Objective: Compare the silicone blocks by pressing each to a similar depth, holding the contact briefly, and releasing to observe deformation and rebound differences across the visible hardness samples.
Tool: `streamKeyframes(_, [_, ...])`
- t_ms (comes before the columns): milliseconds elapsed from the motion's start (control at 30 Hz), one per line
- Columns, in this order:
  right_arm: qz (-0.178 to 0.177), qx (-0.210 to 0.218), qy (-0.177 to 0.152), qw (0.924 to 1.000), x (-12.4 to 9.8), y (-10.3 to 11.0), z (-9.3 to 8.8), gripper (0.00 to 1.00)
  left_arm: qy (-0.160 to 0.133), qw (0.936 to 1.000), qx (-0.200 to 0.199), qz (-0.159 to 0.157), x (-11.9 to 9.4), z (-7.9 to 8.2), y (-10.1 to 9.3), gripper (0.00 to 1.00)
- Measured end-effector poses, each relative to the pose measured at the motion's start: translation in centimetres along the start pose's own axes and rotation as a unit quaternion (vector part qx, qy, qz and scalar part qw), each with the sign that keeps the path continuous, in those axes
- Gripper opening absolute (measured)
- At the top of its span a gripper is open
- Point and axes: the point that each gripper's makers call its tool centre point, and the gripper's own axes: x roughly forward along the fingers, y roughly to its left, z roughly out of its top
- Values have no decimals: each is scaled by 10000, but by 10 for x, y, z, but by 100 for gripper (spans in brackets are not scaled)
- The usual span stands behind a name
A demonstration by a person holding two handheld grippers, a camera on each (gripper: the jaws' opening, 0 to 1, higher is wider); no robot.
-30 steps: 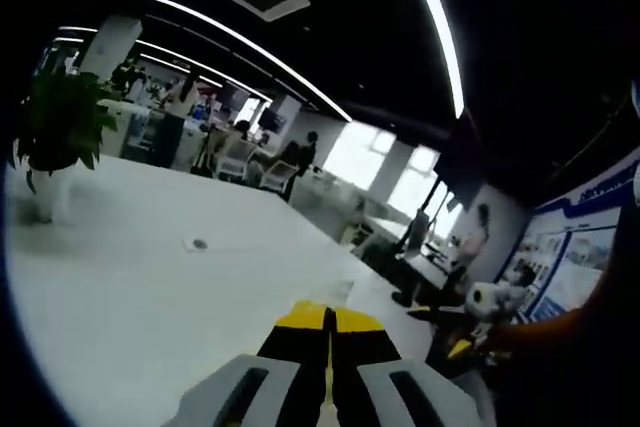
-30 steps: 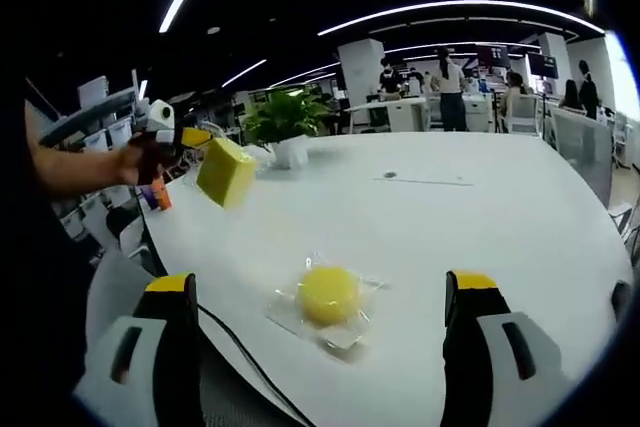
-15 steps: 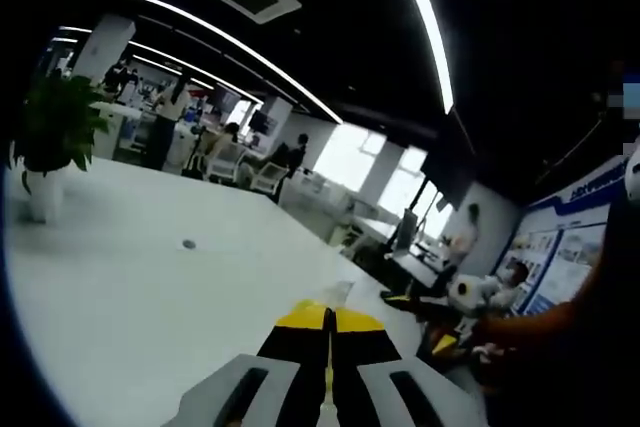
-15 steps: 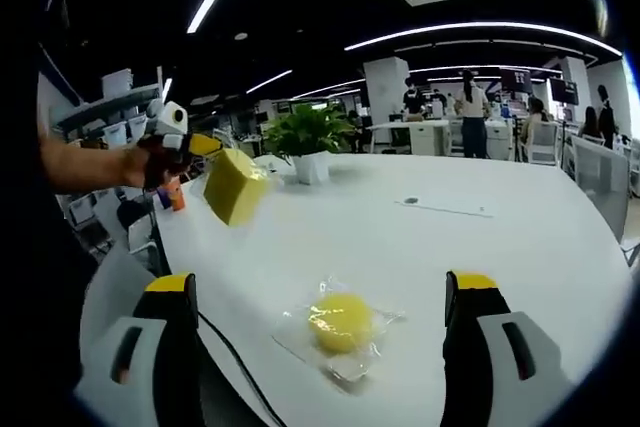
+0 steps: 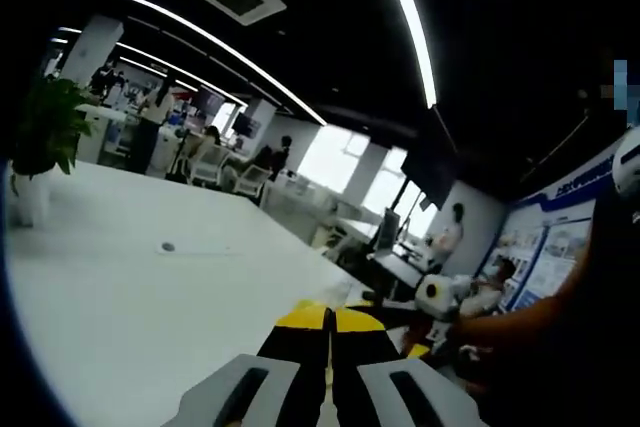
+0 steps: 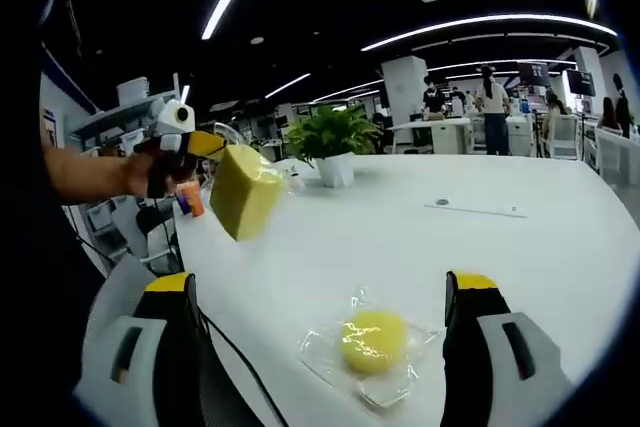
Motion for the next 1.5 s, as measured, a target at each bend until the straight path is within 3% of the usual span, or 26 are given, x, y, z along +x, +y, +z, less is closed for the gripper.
streamKeyframes(333, [468,123,-202,9986,19,22,16,96,-42,9997,-55,-235,5,1,-20,0])
streamKeyframes(533, [782,-50,-293,9965,32,37,30,96,-111,9991,-153,-368,9,3,-30,0])
streamKeyframes(833, [1093,9,-558,9924,37,49,41,96,-238,9977,-298,-566,14,8,-43,0])
streamKeyframes(1067, [1465,31,-617,9873,38,64,48,77,-202,9965,-338,-737,16,6,-53,0])
streamKeyframes(1167, [1740,263,-611,9825,36,74,51,66,-165,9962,-328,-795,17,6,-57,0])
streamKeyframes(1500, [1846,431,-839,9783,36,82,57,49,-241,9948,-334,-936,18,11,-66,0])
